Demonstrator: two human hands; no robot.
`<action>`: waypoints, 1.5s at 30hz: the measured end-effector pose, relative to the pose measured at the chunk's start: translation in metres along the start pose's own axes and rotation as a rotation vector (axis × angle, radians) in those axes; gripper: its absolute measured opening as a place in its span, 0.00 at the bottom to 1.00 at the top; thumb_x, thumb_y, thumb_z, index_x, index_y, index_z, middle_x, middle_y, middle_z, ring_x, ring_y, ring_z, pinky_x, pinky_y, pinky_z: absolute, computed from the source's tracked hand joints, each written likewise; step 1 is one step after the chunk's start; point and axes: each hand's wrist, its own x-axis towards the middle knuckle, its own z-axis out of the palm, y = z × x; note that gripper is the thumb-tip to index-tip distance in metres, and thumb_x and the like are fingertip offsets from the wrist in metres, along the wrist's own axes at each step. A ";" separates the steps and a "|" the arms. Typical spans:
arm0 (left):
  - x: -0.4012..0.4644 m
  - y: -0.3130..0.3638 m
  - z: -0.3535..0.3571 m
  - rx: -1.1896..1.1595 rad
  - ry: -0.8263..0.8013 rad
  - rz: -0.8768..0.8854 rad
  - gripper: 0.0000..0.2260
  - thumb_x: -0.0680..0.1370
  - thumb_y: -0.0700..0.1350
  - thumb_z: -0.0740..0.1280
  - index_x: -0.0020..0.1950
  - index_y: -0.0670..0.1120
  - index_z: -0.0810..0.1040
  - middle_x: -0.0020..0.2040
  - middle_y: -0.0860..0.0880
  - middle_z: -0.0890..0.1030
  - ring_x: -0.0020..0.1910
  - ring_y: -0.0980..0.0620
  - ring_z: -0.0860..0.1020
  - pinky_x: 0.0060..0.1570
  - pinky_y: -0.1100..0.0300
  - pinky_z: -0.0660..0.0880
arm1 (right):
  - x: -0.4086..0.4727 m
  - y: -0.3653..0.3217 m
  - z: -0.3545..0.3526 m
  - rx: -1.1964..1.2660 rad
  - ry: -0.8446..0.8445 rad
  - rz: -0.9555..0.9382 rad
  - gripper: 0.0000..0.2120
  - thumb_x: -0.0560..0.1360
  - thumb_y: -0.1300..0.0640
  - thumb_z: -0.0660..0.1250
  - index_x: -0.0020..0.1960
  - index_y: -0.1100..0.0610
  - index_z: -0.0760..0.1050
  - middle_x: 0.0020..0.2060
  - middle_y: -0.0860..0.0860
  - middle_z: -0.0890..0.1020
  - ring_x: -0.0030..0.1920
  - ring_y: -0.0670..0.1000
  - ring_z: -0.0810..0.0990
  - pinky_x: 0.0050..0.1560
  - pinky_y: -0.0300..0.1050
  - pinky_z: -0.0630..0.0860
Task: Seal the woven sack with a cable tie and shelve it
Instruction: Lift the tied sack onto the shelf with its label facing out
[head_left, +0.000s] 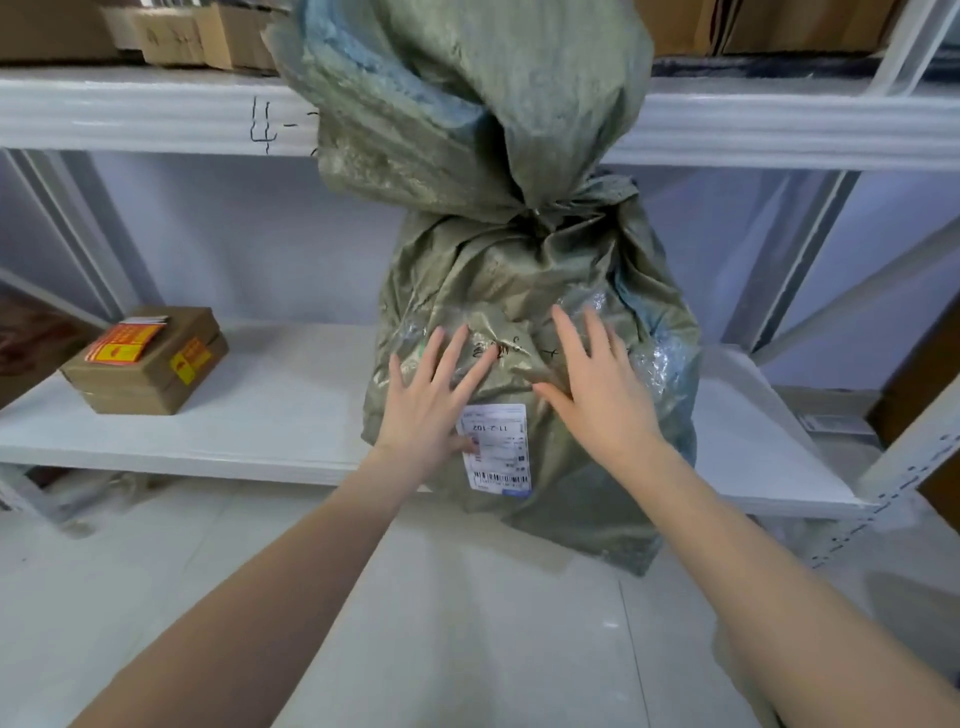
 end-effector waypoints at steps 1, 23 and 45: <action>0.005 -0.002 0.003 0.012 -0.006 -0.007 0.52 0.67 0.64 0.70 0.75 0.55 0.36 0.79 0.45 0.42 0.77 0.42 0.43 0.69 0.34 0.53 | -0.001 -0.002 0.002 -0.064 0.078 -0.024 0.36 0.74 0.48 0.66 0.75 0.51 0.51 0.74 0.60 0.58 0.71 0.62 0.61 0.62 0.62 0.70; 0.108 -0.017 0.027 0.074 0.085 -0.165 0.50 0.70 0.63 0.67 0.76 0.47 0.37 0.78 0.41 0.41 0.77 0.44 0.42 0.72 0.37 0.46 | 0.044 0.048 0.076 -0.348 -0.093 -0.127 0.37 0.77 0.53 0.60 0.76 0.50 0.38 0.75 0.52 0.33 0.76 0.56 0.40 0.72 0.64 0.51; 0.037 -0.016 0.034 0.030 -0.004 -0.002 0.36 0.76 0.41 0.60 0.77 0.49 0.40 0.78 0.44 0.38 0.77 0.46 0.40 0.73 0.41 0.44 | 0.044 0.042 0.038 -0.265 -0.309 -0.126 0.35 0.76 0.57 0.61 0.76 0.47 0.46 0.75 0.49 0.33 0.76 0.55 0.39 0.72 0.63 0.52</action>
